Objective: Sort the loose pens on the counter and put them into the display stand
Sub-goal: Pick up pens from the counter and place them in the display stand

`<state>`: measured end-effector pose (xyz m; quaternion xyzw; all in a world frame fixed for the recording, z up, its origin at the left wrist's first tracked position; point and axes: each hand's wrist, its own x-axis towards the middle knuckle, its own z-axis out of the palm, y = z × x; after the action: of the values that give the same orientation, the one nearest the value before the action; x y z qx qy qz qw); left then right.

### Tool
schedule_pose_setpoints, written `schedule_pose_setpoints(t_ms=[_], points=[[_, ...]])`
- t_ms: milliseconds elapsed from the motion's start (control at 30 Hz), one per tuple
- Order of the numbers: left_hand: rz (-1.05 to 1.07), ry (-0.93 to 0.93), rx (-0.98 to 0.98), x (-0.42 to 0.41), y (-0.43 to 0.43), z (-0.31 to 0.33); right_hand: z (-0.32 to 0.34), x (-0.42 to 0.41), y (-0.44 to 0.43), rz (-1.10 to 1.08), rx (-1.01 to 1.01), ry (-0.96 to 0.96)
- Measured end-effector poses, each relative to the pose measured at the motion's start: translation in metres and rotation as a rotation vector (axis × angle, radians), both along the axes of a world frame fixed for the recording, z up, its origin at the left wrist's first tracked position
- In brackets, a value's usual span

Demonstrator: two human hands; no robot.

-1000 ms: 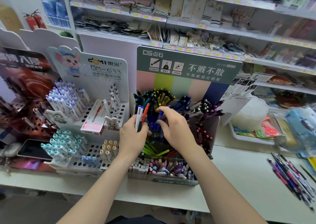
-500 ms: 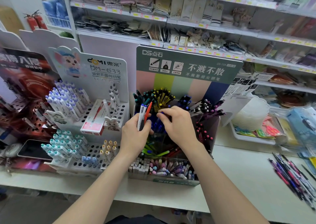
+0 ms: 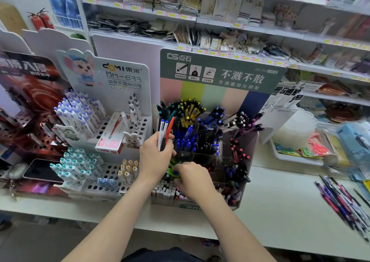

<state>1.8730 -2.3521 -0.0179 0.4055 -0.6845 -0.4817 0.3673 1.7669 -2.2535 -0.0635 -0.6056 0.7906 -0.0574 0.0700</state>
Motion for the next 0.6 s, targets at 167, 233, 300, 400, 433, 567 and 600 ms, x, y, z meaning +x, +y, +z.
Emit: schedule_pose_setpoints(t_ms=[167,233,300,400,433,567,600], points=[[-0.020,-0.010,-0.034,0.000,0.000,0.006,-0.025,-0.002,-0.002,-0.012,-0.070,0.098],[-0.042,-0.025,-0.088,-0.002,-0.004,0.012,-0.023,-0.004,0.001,-0.029,-0.175,0.076],[-0.060,-0.051,-0.135,-0.005,-0.010,0.018,-0.004,-0.003,0.005,-0.088,-0.393,-0.050],[-0.096,-0.062,-0.143,-0.016,-0.017,0.025,0.034,-0.005,0.010,-0.199,-0.740,-0.306],[-0.118,-0.057,-0.135,-0.020,-0.018,0.028,0.045,-0.007,0.012,-0.232,-0.848,-0.344],[-0.190,-0.073,-0.171,-0.034,-0.017,0.033,0.063,-0.018,0.015,-0.353,-1.071,-0.239],[-0.198,-0.095,-0.197,-0.037,-0.016,0.032,0.062,-0.021,0.015,-0.341,-1.061,-0.195]])
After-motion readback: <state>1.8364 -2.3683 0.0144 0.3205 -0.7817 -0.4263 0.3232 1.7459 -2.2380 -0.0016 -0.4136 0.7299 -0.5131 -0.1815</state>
